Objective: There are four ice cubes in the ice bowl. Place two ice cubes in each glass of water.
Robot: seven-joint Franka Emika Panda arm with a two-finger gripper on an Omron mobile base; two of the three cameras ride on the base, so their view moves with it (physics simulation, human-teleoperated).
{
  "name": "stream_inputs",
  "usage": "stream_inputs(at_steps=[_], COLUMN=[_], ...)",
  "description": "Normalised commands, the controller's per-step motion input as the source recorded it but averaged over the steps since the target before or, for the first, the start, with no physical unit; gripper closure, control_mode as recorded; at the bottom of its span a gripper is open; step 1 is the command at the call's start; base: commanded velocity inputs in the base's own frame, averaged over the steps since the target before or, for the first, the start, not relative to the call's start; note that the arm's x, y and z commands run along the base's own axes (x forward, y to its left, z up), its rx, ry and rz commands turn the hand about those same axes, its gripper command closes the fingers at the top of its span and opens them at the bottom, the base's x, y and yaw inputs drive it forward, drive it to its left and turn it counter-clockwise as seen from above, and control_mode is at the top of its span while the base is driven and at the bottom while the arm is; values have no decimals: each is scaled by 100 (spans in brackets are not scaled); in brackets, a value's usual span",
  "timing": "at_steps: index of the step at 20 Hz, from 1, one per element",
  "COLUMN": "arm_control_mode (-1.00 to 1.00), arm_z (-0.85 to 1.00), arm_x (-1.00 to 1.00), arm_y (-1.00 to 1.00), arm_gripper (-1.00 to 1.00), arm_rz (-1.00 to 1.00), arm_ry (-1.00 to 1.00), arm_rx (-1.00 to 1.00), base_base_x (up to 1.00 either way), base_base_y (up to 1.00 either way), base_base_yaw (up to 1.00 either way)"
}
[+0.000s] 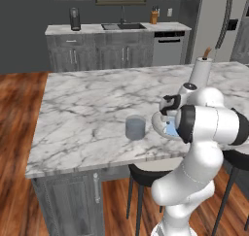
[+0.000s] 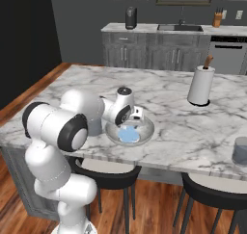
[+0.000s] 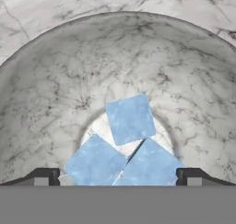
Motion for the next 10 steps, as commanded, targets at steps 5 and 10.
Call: stream_inputs(at_steps=[5,10], arm_control_mode=[-100,-100], arm_z=[-25,-21], arm_x=[15,23], arm_y=[-2,0], arm_gripper=[-100,-100], arm_rz=[0,0], arm_ry=[0,0], arm_rx=[-3,-2], base_base_x=[0,0], base_base_y=[0,0], base_base_yaw=[0,0])
